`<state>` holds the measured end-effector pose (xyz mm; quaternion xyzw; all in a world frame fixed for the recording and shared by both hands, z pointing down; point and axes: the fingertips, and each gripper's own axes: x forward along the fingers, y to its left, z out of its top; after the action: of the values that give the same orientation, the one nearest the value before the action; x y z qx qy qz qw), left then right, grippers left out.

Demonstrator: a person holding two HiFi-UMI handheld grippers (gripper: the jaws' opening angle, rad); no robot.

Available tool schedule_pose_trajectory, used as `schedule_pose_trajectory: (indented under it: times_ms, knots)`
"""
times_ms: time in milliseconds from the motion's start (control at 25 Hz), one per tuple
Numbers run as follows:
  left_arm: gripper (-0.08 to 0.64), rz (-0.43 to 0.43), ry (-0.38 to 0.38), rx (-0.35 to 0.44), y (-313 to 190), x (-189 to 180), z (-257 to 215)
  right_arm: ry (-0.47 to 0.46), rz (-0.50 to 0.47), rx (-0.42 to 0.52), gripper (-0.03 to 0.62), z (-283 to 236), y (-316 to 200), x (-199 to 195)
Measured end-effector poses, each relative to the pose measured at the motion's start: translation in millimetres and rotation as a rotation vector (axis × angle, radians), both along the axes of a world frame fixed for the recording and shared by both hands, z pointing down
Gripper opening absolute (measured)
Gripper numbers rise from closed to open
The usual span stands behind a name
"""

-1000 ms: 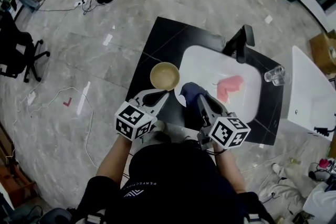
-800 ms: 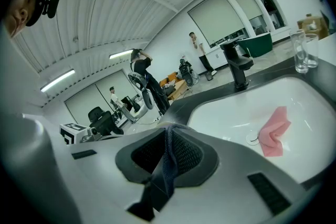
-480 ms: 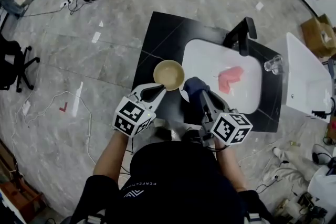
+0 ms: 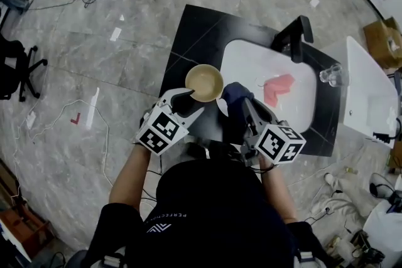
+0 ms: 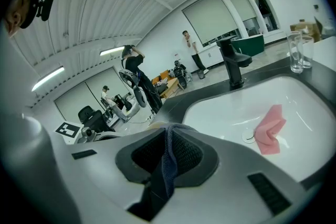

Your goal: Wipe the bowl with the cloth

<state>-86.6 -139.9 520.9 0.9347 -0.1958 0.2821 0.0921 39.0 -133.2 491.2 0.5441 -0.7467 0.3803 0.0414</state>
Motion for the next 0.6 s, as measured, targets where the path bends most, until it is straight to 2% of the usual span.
schedule_pose_trajectory:
  times_ms: [80,360,520,600]
  knots:
    - [0.208,0.046,-0.052,0.012,4.0,3.5,5.6,-0.007,-0.016,-0.007,0.058,1.7,-2.2,-1.6]
    - [0.209,0.106,-0.180,0.035,0.5,8.2,17.4,-0.008,-0.083,-0.030,0.058,6.0,-6.3,-6.7]
    - [0.210,0.159,-0.302,0.074,1.0,10.6,29.3,-0.017,-0.114,-0.039,0.058,9.0,-9.2,-9.8]
    - [0.209,0.169,-0.334,0.087,-0.5,11.6,31.5,-0.025,-0.135,-0.044,0.058,10.2,-11.8,-14.1]
